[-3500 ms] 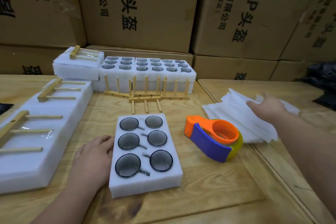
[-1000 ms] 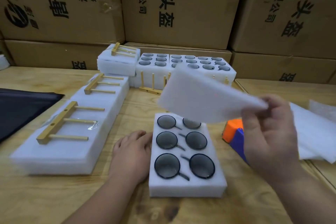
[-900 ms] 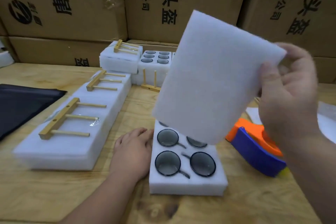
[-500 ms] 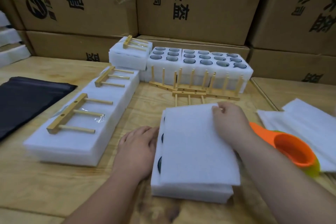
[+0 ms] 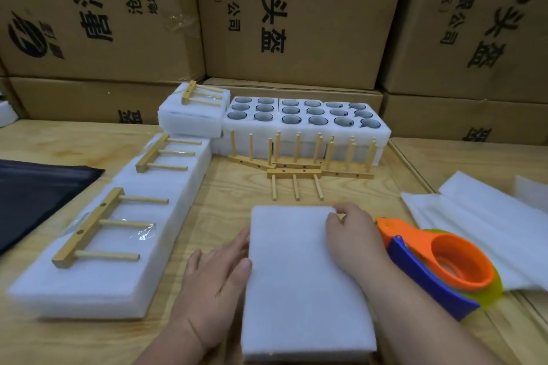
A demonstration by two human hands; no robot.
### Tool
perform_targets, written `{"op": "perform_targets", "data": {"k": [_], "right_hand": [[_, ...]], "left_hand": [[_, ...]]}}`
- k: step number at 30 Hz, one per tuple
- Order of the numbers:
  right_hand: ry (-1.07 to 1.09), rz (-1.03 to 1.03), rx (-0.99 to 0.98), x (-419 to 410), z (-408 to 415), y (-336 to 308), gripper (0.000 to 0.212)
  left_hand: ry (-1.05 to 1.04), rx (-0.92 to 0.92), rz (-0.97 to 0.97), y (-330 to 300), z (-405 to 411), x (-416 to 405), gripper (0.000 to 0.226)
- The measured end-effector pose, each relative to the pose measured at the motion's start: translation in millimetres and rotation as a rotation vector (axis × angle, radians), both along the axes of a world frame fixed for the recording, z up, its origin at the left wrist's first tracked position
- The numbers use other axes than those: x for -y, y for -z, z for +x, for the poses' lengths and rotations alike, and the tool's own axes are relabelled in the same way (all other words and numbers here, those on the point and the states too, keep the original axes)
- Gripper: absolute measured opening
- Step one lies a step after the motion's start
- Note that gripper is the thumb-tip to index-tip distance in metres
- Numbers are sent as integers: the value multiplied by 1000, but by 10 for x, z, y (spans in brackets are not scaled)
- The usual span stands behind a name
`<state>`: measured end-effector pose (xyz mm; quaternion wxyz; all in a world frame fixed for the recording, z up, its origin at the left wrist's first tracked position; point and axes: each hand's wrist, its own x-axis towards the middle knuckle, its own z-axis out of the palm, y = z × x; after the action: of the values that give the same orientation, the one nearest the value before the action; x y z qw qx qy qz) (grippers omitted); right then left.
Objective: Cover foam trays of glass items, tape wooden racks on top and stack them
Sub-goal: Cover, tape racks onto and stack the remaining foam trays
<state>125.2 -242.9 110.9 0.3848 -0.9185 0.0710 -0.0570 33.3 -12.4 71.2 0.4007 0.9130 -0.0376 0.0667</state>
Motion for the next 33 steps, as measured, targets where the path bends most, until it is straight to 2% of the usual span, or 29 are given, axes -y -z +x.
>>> {"op": "perform_targets", "data": {"k": [17,21,26,30,32,33], "right_hand": [[-31,-14,25,-16,-31,-48,38],[-73,-75,17,-11,-64,-51,41],[-140,-211,-32,-23,-106,-127,46],[-212,-354,49,-2,45,-378,49],[-245,-394,138,-7,231,-569,43],[-265,-416,164,-18,344,-656,39]], "left_hand": [[-15,-78,58,-39,46,-3,73],[-5,-82,79,-75,14,14,67],[-22,-70,77,-75,3,4,70],[-148,-21,-33,-61,39,25,53],[-239,8,19,-37,77,46,36],[-277,12,60,-24,96,58,34]]}}
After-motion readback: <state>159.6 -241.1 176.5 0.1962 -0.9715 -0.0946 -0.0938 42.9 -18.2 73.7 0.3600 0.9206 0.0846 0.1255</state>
